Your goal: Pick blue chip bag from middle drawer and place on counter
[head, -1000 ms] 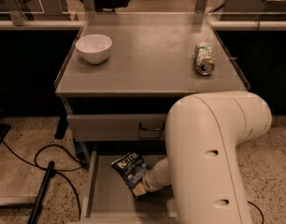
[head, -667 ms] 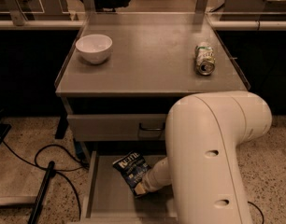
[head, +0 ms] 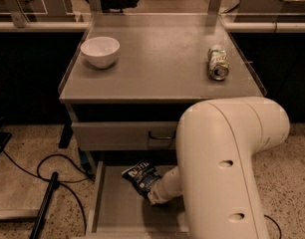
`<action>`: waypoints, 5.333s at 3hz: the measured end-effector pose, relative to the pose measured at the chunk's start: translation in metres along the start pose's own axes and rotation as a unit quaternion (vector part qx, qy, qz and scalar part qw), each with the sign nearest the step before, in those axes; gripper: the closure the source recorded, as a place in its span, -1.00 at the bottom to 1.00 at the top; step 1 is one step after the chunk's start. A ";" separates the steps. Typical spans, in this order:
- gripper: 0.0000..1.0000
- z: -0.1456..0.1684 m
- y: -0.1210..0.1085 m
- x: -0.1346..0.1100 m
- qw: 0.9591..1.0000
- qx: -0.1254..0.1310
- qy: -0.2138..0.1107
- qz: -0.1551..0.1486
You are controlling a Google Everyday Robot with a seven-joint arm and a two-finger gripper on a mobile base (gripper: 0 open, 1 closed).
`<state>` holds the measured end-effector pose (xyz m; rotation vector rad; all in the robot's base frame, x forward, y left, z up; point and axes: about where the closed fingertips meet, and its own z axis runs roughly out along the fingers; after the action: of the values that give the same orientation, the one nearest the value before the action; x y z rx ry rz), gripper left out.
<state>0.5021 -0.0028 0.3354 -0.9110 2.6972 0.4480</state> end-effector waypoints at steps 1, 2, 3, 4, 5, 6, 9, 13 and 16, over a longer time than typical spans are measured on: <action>1.00 -0.008 0.002 -0.003 1.000 0.000 0.000 0.000; 1.00 -0.012 0.003 -0.004 1.000 0.000 0.000 0.000; 1.00 -0.040 0.015 -0.007 0.999 -0.003 -0.035 -0.017; 1.00 -0.087 0.030 -0.013 0.995 0.003 -0.085 -0.047; 1.00 -0.138 0.045 -0.016 0.990 0.019 -0.120 -0.074; 1.00 -0.157 0.047 -0.023 0.987 0.029 -0.133 -0.083; 1.00 -0.228 0.094 0.041 0.990 0.035 -0.125 -0.061; 1.00 -0.316 0.096 -0.015 0.965 0.099 -0.216 -0.109; 1.00 -0.385 0.084 -0.062 0.940 0.153 -0.277 -0.131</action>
Offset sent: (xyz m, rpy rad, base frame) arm -0.0313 0.0064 0.0926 0.0969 -0.1607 0.0489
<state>0.4419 -0.0471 0.7277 -0.8744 2.0272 0.1809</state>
